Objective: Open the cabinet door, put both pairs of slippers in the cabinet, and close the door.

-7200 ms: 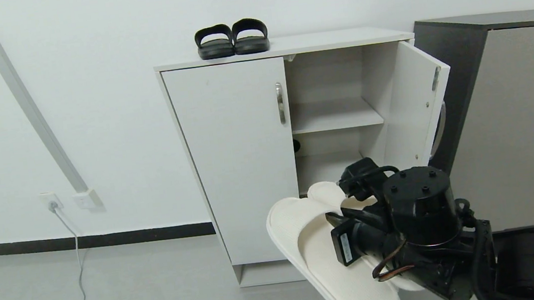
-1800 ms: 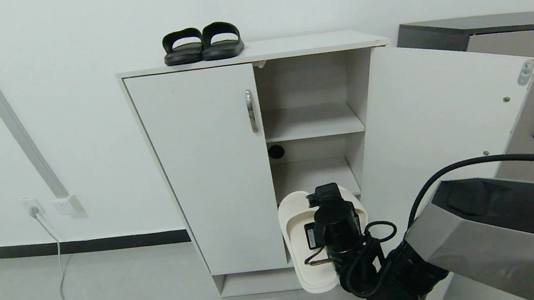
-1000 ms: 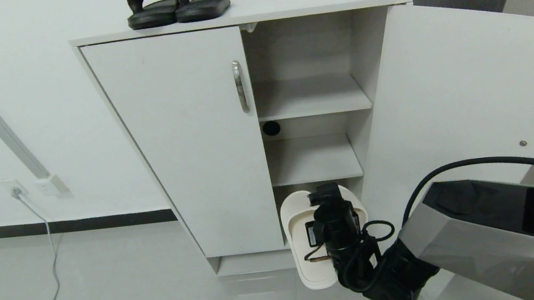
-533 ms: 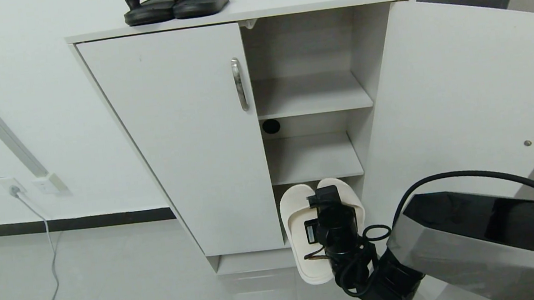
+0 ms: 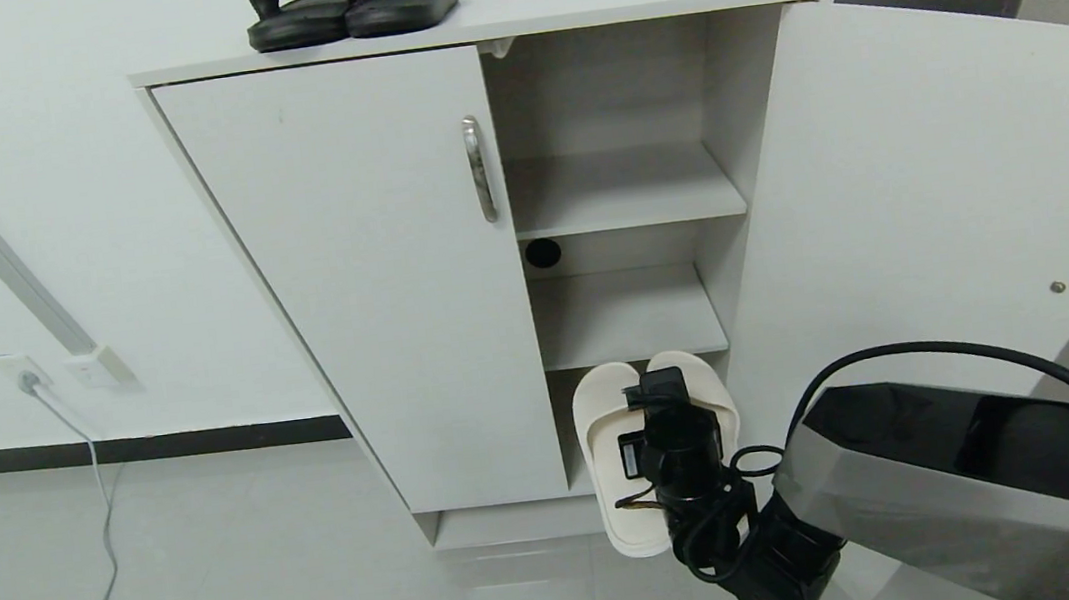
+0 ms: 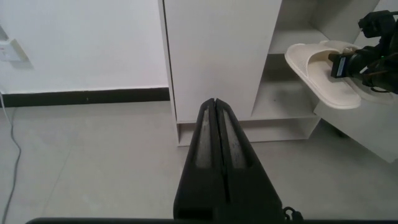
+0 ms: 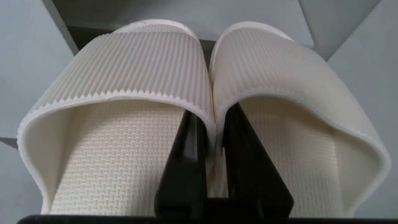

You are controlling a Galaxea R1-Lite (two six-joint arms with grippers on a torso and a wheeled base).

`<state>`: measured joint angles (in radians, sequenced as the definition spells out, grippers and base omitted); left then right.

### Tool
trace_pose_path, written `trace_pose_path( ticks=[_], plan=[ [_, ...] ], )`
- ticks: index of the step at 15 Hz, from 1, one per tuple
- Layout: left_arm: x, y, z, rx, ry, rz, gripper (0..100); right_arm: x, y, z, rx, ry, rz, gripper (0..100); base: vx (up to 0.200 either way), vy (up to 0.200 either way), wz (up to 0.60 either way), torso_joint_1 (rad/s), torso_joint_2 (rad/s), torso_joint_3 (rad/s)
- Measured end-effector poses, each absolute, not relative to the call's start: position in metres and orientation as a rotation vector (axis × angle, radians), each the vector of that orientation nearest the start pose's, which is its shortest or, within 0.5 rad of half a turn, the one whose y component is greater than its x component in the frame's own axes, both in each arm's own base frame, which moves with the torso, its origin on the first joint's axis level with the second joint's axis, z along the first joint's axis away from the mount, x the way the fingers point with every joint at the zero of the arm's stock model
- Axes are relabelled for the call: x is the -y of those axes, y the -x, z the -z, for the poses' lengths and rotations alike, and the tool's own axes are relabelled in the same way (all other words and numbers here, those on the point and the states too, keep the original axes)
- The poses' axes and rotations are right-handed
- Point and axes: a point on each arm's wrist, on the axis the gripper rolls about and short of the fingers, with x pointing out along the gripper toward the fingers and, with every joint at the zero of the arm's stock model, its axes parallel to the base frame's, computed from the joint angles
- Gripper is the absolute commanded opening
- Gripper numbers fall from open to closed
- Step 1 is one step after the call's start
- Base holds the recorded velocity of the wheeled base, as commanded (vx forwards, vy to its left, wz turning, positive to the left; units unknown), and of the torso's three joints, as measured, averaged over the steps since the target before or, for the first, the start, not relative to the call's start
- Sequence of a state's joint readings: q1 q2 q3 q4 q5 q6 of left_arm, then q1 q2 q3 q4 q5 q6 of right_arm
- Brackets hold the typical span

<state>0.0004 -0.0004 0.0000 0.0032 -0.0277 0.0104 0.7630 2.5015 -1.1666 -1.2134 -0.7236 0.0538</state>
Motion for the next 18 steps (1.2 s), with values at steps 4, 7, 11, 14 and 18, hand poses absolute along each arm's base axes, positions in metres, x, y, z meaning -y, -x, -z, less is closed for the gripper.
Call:
trace_pose_path(
  ticks=[4,7,11,14,18],
  plan=[
    [0.0007,0.0228,-0.0752,-0.003,-0.01,0.026,0,-0.2998,-0.338,-0.0159,-0.088,0.03,-0.033,0,0.15,0.0,0.0,-0.001,0.0,0.001],
    [0.0006,0.0228,-0.0752,-0.003,-0.011,0.027,0,-0.2994,-0.3384,-0.0163,-0.087,0.03,-0.033,0,0.2,0.0,0.0,0.001,0.0,0.002],
    [0.0006,0.0228,-0.0752,-0.003,-0.011,0.027,0,-0.2994,-0.3384,-0.0195,-0.081,0.024,-0.033,0,0.2,0.0,0.0,0.004,0.0,0.001],
    [0.0007,0.0228,-0.0751,-0.003,-0.01,0.026,0,-0.2992,-0.338,-0.0195,-0.083,0.026,-0.033,0,0.2,0.0,0.0,0.004,0.0,0.005],
    [0.0006,0.0228,-0.0751,-0.003,-0.009,0.026,0,-0.2977,-0.3392,-0.0188,-0.084,0.027,-0.03,0,0.05,0.0,0.0,0.001,0.0,0.001]
  ],
)
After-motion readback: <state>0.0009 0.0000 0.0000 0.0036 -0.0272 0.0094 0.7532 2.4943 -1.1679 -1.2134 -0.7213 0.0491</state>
